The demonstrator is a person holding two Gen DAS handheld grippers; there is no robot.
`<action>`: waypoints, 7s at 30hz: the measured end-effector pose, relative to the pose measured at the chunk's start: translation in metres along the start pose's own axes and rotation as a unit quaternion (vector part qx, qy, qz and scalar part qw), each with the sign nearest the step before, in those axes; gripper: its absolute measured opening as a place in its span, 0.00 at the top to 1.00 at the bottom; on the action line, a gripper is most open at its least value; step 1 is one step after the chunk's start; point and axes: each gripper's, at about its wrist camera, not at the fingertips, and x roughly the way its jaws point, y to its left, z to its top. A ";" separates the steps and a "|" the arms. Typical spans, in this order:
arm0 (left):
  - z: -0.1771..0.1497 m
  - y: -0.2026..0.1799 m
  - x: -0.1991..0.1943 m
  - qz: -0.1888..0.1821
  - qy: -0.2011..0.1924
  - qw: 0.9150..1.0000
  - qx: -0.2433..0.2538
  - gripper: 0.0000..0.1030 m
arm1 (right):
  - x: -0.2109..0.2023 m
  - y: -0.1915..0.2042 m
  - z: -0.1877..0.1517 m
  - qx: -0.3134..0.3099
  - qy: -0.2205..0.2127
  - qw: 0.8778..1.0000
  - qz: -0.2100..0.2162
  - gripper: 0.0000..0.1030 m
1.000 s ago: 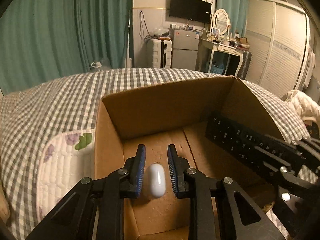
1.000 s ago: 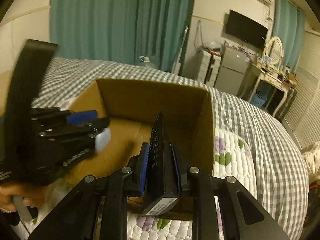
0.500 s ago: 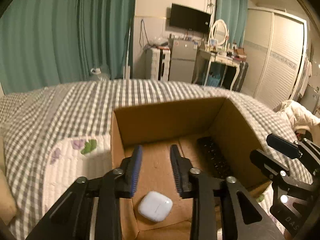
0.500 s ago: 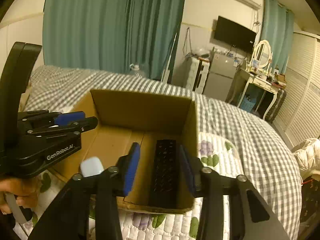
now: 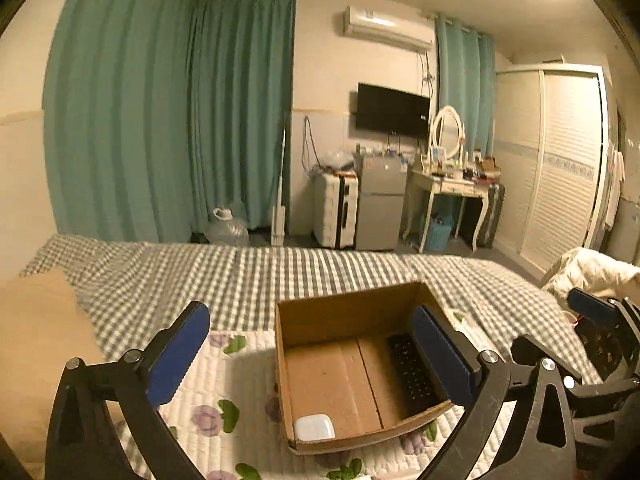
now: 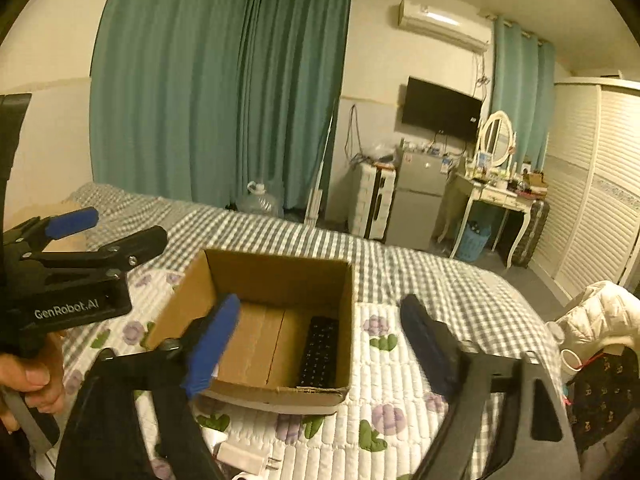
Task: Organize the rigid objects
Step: 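Open both tools to release the items and withdraw from the box, then grasp the black charger with the left tool while the right tool grasps the pink card case, then carry the charger and pink card case into the cardboard box with both tools, then open both tools to release the items and withdraw from the box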
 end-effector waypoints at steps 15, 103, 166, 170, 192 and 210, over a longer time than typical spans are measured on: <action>0.007 0.010 -0.096 0.025 -0.037 0.999 -0.013 0.00 | -0.093 0.017 0.004 -0.006 -0.057 0.998 -0.017 0.00; -0.236 -0.022 -0.003 -0.010 0.223 0.974 0.051 0.63 | -0.003 0.056 -0.245 0.075 0.237 0.967 0.062 0.37; -0.075 -0.017 -0.024 -0.025 0.024 0.999 0.027 0.63 | -0.033 0.013 -0.053 0.037 -0.021 0.996 0.079 0.90; -0.068 -0.016 -0.007 -0.024 0.021 0.999 0.028 0.63 | -0.011 0.014 -0.044 0.031 -0.021 0.996 0.081 0.90; -0.075 -0.020 0.140 -0.022 0.125 0.992 0.015 0.63 | 0.147 0.017 -0.050 0.007 0.105 0.990 0.099 0.90; -0.087 -0.027 0.151 -0.023 0.143 0.989 0.038 0.48 | 0.177 0.035 -0.076 -0.030 0.151 0.987 0.053 0.89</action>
